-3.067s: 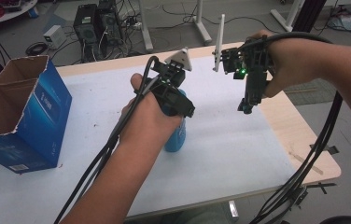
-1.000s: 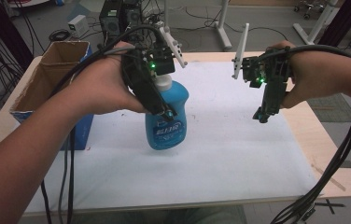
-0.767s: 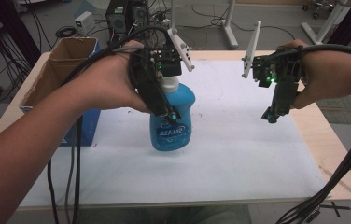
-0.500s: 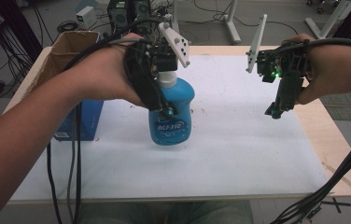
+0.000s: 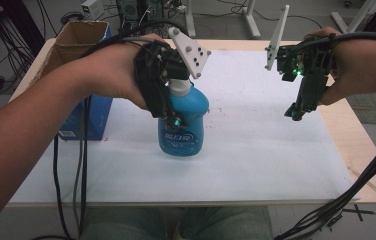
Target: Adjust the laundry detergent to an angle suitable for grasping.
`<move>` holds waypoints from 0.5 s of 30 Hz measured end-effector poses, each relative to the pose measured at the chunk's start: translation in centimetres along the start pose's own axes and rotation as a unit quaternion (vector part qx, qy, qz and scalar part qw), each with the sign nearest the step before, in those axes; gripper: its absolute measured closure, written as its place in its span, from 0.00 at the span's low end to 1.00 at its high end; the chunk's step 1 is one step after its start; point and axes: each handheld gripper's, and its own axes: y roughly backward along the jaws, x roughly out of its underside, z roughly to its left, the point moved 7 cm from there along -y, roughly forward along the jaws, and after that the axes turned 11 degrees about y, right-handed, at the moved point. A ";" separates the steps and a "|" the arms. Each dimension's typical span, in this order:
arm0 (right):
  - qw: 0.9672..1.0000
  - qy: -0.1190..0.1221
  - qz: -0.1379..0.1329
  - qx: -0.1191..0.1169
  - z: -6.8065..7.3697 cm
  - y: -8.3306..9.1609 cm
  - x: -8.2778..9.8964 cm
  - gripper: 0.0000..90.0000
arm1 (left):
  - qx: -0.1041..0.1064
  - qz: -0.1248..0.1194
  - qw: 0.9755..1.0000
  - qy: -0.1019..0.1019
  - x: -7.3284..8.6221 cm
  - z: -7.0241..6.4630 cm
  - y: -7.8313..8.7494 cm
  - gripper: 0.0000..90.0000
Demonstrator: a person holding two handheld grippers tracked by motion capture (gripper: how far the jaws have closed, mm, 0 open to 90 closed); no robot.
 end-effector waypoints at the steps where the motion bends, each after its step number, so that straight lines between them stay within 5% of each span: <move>1: 1.000 0.000 0.000 0.000 0.0 0.0 0.0 0.03 | 0.000 0.000 1.000 0.000 0.0 0.0 0.0 0.42; 2: 1.000 -0.001 0.000 0.000 0.0 0.0 -0.1 0.03 | 0.000 -0.001 1.000 -0.027 0.1 -0.2 -0.2 0.42; 4: 1.000 0.002 -0.002 0.000 -0.1 -0.1 -0.1 0.03 | 0.001 -0.003 0.999 -0.040 0.2 -0.2 -0.3 0.42; 15: 1.000 -0.005 0.000 -0.003 -0.2 -0.5 0.1 0.02 | 0.013 -0.011 0.999 -0.028 2.0 0.5 -1.4 0.42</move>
